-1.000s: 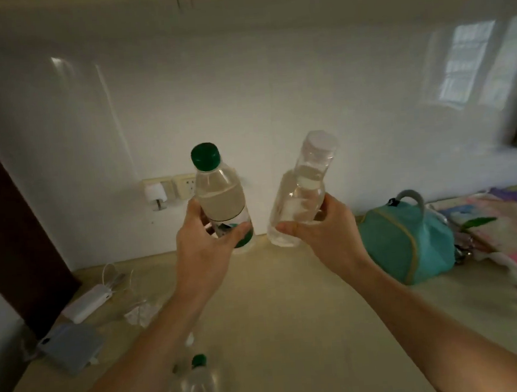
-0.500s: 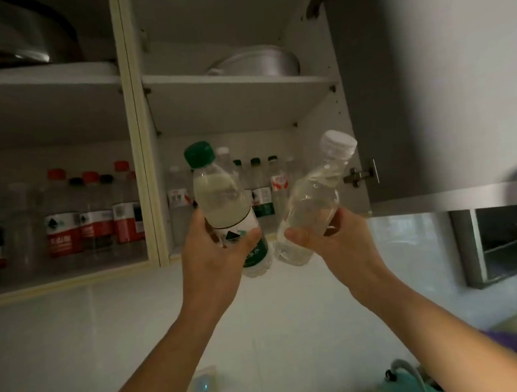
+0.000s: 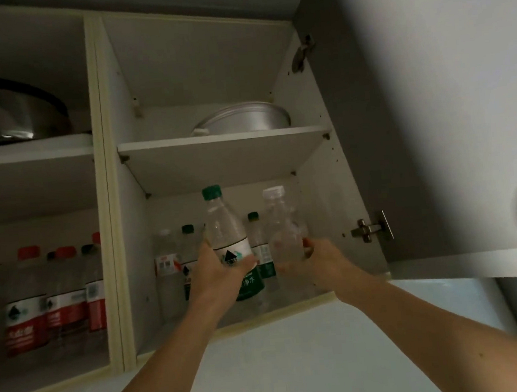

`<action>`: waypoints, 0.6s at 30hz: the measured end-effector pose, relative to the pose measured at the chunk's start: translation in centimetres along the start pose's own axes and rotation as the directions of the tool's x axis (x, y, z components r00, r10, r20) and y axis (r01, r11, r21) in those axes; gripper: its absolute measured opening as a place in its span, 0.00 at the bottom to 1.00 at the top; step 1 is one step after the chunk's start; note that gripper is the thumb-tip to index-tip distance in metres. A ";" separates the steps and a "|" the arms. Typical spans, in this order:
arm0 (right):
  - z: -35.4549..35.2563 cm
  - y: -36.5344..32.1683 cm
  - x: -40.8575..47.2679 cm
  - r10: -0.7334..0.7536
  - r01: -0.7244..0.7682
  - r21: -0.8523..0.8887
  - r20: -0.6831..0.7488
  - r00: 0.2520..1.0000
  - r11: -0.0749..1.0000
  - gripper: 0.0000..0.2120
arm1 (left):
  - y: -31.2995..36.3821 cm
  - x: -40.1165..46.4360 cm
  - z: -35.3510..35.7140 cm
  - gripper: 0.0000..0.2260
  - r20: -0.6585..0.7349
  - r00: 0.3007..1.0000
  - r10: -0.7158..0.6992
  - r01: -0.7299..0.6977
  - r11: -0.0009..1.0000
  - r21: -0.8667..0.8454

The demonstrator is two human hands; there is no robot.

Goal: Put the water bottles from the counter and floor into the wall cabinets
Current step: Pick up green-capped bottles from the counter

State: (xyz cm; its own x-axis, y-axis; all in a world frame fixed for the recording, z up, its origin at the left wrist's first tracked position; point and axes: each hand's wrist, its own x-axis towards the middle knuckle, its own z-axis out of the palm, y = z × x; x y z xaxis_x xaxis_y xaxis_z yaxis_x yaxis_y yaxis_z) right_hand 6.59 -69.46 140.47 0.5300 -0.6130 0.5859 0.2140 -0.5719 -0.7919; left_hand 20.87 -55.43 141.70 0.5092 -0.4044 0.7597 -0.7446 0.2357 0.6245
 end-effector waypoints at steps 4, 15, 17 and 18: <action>0.2 2.2 2.0 0.009 -0.009 -0.001 0.058 0.998 1.000 0.14 | -1.0 1.3 0.7 0.22 0.112 0.993 -0.024 0.014 0.996 0.087; 0.8 4.7 6.5 -0.006 0.018 -0.092 0.131 0.991 0.996 0.16 | -2.3 3.6 4.3 0.24 0.049 0.998 -0.035 0.016 0.937 0.349; 1.1 5.0 6.9 -0.002 0.014 -0.098 0.117 0.993 0.995 0.20 | -2.4 3.7 4.8 0.24 0.017 1.000 -0.021 0.011 0.897 0.442; 1.2 5.1 7.0 -0.001 0.013 -0.109 0.110 0.994 0.994 0.22 | -2.5 3.8 5.0 0.24 -0.003 1.000 -0.012 0.012 0.874 0.486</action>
State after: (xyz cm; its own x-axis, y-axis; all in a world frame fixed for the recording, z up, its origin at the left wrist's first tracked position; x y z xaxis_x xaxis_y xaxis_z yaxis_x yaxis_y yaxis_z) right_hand 12.43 -75.98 140.37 0.6170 -0.5487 0.5641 0.1301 -0.6358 -0.7608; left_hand 22.49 -61.96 142.11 0.5195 -0.4050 0.7524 -0.8543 -0.2281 0.4671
